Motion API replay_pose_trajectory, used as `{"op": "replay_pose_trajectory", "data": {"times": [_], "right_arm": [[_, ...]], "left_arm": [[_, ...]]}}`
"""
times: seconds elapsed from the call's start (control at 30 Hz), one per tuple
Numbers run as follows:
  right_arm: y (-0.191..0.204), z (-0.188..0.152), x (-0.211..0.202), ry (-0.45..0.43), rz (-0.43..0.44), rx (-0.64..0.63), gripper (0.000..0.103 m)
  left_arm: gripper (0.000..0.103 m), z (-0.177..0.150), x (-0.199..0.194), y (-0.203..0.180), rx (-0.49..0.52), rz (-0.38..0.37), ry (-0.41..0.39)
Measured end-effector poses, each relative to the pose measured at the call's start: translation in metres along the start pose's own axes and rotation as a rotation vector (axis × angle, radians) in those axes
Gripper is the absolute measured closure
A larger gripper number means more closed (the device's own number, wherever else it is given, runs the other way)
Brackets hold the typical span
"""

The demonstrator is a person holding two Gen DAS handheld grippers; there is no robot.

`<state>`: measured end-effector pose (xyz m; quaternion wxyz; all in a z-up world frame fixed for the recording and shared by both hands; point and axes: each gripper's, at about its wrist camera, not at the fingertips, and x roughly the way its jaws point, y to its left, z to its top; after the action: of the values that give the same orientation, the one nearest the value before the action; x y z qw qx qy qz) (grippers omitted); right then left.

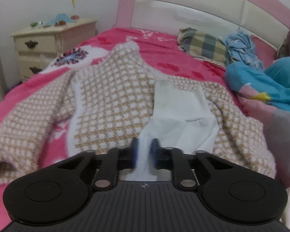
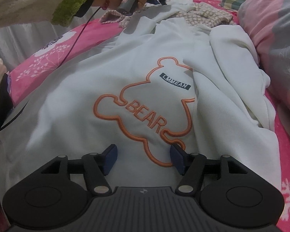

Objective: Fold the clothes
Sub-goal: 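Grasp a white hoodie sleeve with the left tool and pull it outward, then open the left tool to lay the sleeve on the bedspread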

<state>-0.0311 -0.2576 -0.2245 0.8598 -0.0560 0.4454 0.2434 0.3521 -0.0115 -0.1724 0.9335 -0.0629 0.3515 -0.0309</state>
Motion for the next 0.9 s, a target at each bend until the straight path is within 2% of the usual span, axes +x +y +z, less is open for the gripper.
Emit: {"op": "replay_pose_trajectory", "data": {"times": [0.2,0.27,0.4,0.5,0.6,0.7,0.8,0.87,0.9], "right_arm": [[0.001,0.000,-0.001,0.001,-0.005,0.002,0.038],[0.001,0.000,-0.001,-0.003,-0.007,0.003,0.038],[0.002,-0.002,-0.002,-0.008,-0.008,-0.004,0.038],[0.002,0.000,-0.002,0.003,-0.007,-0.007,0.038],[0.002,0.001,-0.001,0.004,-0.009,-0.011,0.037],[0.002,0.000,0.000,0.004,-0.009,-0.017,0.036],[0.003,0.002,0.000,0.010,-0.012,-0.021,0.036],[0.003,0.003,0.000,0.013,-0.014,-0.021,0.036],[0.004,0.003,0.001,0.014,-0.016,-0.023,0.036]], "left_arm": [[0.101,0.014,-0.051,0.023,-0.062,0.031,-0.080],[0.101,0.021,-0.079,0.043,-0.094,0.042,-0.128],[0.101,0.033,-0.136,0.102,-0.191,0.110,-0.227],[0.101,0.033,-0.176,0.159,-0.260,0.215,-0.264],[0.101,0.022,-0.196,0.214,-0.358,0.359,-0.242],[0.101,-0.001,-0.194,0.258,-0.421,0.512,-0.189],[0.101,-0.031,-0.179,0.283,-0.429,0.641,-0.136],[0.101,-0.045,-0.174,0.295,-0.474,0.688,-0.106],[0.101,-0.047,-0.174,0.298,-0.485,0.687,-0.105]]}}
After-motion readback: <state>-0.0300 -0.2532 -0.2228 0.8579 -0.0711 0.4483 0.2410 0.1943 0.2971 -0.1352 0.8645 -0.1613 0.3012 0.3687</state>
